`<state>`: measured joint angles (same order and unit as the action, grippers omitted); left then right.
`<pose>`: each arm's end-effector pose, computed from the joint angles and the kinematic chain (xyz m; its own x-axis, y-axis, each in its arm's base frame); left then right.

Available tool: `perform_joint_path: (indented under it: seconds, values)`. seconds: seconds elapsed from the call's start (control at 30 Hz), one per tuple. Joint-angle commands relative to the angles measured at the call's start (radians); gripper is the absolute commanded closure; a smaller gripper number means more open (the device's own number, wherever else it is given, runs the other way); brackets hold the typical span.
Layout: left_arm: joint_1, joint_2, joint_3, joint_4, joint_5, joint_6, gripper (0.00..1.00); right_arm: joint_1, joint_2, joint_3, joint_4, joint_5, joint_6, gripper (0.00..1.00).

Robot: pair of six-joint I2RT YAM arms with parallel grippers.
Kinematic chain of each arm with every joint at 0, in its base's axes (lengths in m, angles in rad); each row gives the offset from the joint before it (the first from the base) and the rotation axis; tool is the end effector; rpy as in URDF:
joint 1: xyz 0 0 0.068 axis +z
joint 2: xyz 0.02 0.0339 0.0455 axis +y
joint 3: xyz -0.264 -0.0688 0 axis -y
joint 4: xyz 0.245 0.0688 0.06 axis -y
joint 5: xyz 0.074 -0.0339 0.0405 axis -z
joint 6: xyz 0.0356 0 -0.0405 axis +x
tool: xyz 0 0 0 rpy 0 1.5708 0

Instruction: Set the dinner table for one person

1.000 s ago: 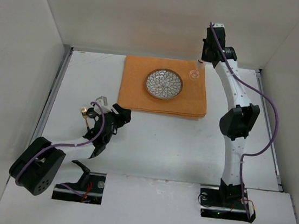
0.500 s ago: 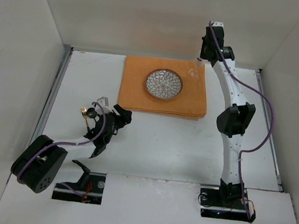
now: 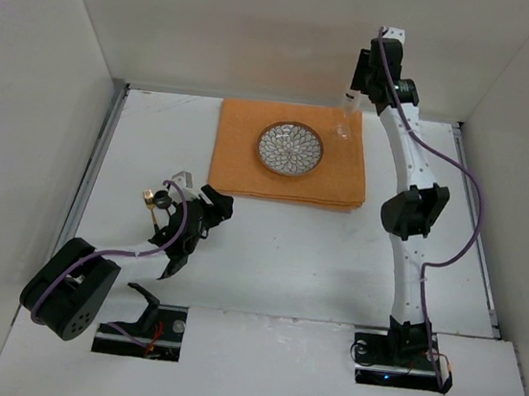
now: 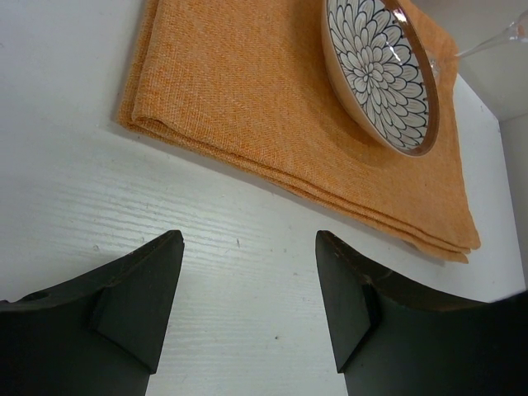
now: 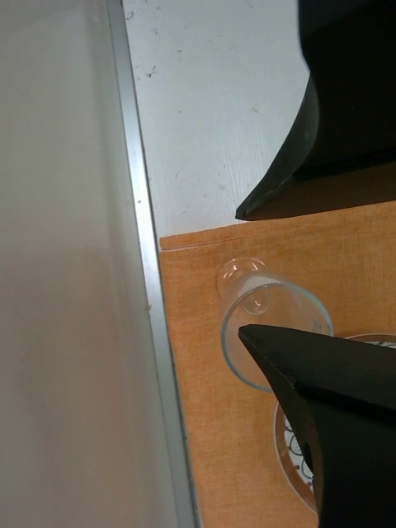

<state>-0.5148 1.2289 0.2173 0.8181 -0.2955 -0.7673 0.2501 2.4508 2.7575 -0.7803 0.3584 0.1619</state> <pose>0.1952 -0.0985 0.1656 -0.2748 -0.6076 -0.7452 0.0438 0.7663 -0.6409 0.5209 0.1202 0.3639 -0.4247 0.0473 -0.9041 0.1410 0.9899 -0.0144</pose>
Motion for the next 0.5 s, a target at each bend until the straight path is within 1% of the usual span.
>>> perform_joint_path:
  seconds: [0.0, 0.07, 0.47]
  values:
    - [0.006, 0.001, 0.022, 0.038, -0.001, 0.000, 0.37, -0.008, -0.015, 0.060, 0.059, 0.002, 0.016, 0.40]
    - [0.006, -0.003, 0.022, 0.036, 0.005, 0.000, 0.37, -0.015, -0.022, 0.060, 0.068, 0.001, 0.016, 0.39]
    - [0.009, -0.002, 0.024, 0.036, 0.007, 0.006, 0.37, -0.031, -0.047, 0.059, 0.059, -0.015, 0.011, 0.39]
